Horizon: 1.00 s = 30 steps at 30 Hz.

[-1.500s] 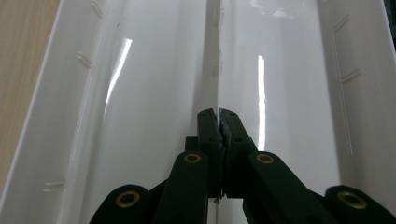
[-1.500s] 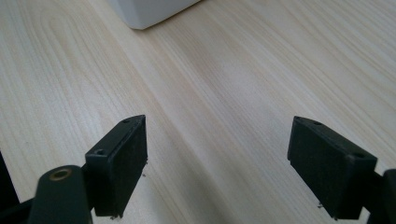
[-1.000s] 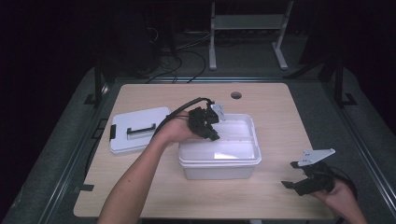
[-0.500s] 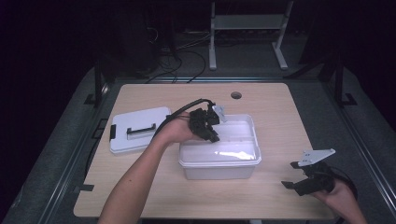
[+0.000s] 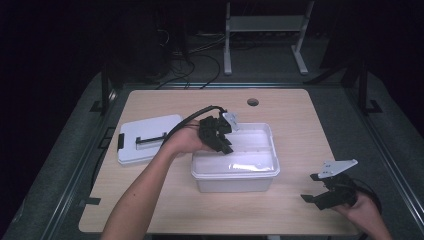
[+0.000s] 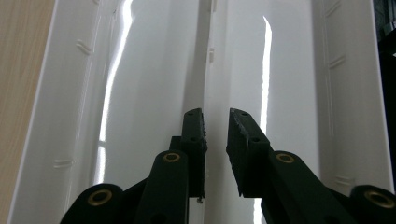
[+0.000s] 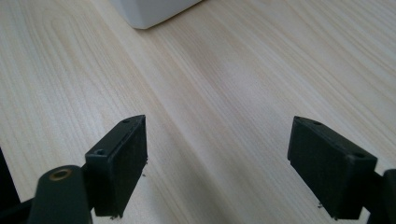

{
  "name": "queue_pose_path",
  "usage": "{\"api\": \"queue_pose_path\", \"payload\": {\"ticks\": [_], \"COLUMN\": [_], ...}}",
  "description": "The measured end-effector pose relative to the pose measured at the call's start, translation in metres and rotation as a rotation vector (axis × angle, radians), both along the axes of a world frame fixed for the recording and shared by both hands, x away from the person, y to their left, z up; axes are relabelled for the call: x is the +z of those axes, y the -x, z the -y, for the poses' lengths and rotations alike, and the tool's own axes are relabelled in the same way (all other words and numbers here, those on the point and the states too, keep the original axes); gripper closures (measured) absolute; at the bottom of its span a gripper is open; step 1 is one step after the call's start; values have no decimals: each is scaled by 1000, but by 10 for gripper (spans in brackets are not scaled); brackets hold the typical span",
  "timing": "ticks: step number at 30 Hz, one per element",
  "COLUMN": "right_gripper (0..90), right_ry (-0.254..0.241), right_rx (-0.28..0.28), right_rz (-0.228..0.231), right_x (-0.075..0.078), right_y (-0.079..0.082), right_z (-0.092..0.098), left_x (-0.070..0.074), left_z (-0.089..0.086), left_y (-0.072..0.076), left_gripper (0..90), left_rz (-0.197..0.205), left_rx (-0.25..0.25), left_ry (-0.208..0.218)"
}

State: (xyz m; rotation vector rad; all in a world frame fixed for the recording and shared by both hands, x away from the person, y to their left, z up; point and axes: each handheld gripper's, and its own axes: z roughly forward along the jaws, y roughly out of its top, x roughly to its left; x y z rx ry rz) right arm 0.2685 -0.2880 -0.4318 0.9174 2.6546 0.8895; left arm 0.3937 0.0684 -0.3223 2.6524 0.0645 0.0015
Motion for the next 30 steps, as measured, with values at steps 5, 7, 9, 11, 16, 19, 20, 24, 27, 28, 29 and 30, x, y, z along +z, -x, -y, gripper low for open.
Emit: {"api": "queue_pose_path", "payload": {"ticks": [5,7,9,11,16,19,20,24,27,28,29,30], "right_gripper": [194,194,194,194,193,193,193,192,192,192,192,192], "right_ry": [0,-4,-5,-7,-3,-2,0,-3,-2,-2,-1,-1], "right_rx": [-1,-3,-7,-8,-10,-13,-12,-26,-31,-33,-34,-35], "right_rz": [0,0,0,2,-1,-5,-4,-4,-3,-5,-8,-10], "right_x": [0,0,0,0,0,0,0,1,1,1,0,0], "right_y": [0,0,0,0,0,0,0,0,0,0,0,0], "right_z": [0,1,2,3,2,1,1,3,4,5,5,5], "left_x": [4,8,11,15,28,38,41,47,47,47,46,46], "left_z": [-5,-10,-18,-26,-51,-70,-76,-102,-119,-125,-131,-137], "left_y": [1,1,1,1,1,2,2,1,0,-1,-2,-3], "left_gripper": [729,713,691,691,672,672,672,670,669,666,664,665], "left_rz": [-4,-3,-2,-4,20,36,44,62,70,71,74,82], "left_rx": [5,9,18,26,49,72,81,115,138,145,153,151], "left_ry": [24,35,52,68,98,136,140,139,123,121,127,122]}}
